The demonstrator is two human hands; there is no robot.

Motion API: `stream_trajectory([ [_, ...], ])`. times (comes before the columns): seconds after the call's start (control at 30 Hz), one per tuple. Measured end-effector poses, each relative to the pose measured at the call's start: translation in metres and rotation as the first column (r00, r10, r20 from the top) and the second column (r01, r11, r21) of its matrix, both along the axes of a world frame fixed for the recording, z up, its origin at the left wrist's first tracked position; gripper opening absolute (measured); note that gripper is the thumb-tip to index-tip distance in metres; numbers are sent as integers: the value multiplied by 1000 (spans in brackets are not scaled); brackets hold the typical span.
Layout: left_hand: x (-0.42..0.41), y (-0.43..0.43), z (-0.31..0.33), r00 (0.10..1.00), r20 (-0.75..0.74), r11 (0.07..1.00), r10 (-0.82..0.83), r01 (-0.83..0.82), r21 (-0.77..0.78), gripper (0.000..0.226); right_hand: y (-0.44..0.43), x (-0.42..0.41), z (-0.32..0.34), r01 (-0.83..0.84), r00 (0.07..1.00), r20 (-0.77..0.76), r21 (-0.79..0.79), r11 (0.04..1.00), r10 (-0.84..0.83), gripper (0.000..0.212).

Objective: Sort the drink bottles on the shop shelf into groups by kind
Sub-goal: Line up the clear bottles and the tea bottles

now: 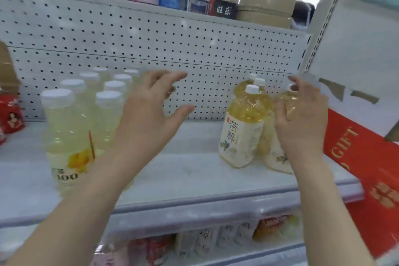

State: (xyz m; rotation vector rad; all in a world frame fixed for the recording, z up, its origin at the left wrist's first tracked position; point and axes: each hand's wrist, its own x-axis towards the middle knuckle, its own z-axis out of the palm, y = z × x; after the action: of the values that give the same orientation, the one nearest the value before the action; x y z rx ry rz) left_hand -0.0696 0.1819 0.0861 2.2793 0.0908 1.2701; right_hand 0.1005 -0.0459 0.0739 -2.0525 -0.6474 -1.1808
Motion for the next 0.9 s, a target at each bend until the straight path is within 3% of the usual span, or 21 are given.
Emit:
stream_trajectory([
  [0.1,71,-46,-19,962,-242,990,-123,103,-95,75,-54,48,5,98,975,-190,-84,992,-112,55],
  [0.17,112,-66,-32,905,-368,968,-215,147,-205,99,-71,65,-2,52,942,-318,-169,984,-104,70],
  [0.27,145,-80,-40,850,-360,864,-383,192,-465,116,-76,73,-12,-86,911,-413,-178,980,4,90],
  [0.33,151,-85,-45,879,-289,829,-380,184,-529,113,-76,77,-14,-121,919,-391,-156,980,51,90],
  [0.43,146,-101,-50,951,-254,887,-175,41,-460,107,-77,82,-13,-195,925,-355,-126,973,139,84],
  [0.53,131,-110,-54,956,-293,943,-13,-86,-321,100,-76,85,-15,-316,894,-359,-81,945,268,83],
  [0.63,115,-100,-52,940,-314,914,-133,-5,-405,81,-70,82,-16,-411,849,-388,-63,909,357,82],
  [0.77,113,-93,-37,905,-344,891,-251,77,-448,80,-61,78,-11,-470,812,-429,-77,879,397,85],
  [0.9,110,-100,-36,914,-381,945,-139,8,-326,89,-70,77,-9,-492,791,-438,-38,870,428,79],
])
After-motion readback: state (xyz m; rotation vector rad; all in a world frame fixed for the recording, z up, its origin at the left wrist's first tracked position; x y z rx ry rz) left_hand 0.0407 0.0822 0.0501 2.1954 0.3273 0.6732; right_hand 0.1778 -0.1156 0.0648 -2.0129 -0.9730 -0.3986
